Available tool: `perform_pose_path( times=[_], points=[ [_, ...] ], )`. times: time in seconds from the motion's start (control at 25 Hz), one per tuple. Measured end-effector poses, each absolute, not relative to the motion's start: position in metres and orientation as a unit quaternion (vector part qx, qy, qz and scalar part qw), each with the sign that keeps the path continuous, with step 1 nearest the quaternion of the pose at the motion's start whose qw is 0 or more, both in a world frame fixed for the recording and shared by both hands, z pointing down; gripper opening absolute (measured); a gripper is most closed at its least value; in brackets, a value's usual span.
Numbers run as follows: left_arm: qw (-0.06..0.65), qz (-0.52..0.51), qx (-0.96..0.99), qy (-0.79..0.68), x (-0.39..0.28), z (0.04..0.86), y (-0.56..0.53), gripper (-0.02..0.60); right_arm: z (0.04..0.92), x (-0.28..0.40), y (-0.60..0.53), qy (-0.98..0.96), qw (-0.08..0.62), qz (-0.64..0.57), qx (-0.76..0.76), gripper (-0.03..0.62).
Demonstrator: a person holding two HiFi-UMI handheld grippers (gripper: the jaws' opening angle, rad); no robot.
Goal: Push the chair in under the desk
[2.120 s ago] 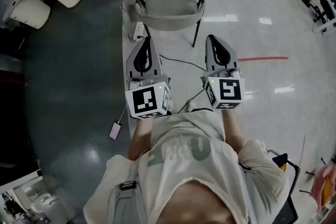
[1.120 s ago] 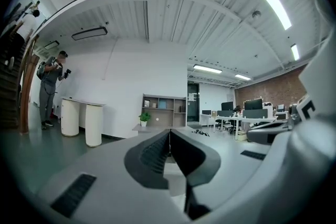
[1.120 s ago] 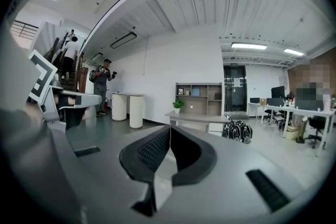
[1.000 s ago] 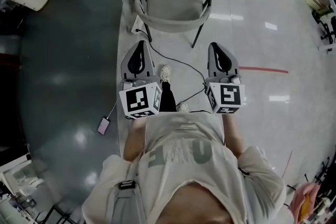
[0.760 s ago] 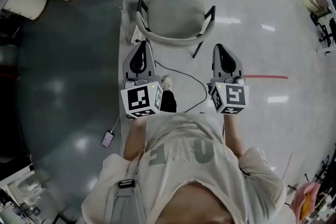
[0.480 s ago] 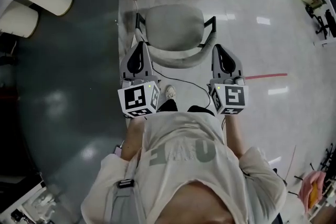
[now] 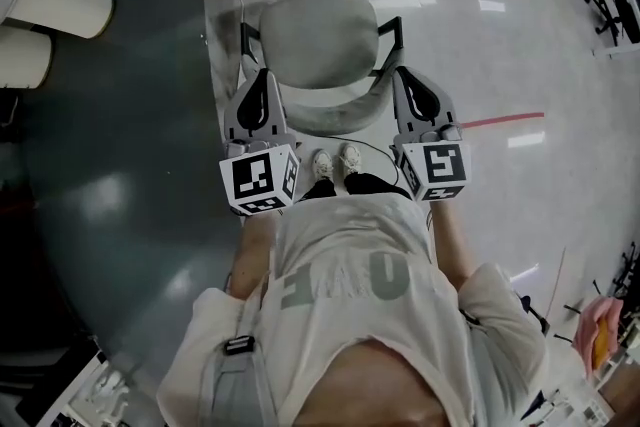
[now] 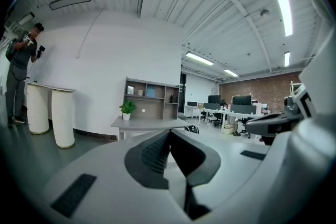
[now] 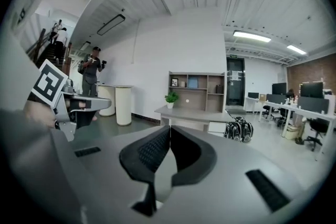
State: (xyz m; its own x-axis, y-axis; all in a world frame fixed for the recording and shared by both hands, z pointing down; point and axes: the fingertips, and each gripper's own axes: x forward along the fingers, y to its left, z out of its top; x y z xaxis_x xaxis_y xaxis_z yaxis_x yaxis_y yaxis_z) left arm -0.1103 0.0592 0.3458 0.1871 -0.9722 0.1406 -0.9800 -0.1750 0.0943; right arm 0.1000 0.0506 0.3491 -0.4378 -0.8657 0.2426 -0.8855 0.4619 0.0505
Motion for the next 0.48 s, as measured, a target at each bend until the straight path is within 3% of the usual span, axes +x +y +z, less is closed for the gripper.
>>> perform_pose_path(
  times=[0.48],
  points=[
    [0.040, 0.060, 0.806, -0.587, -0.098, 0.346, 0.054, 0.017, 0.369, 0.073, 0.043, -0.890, 0.158, 0.023, 0.427, 0.020]
  ],
)
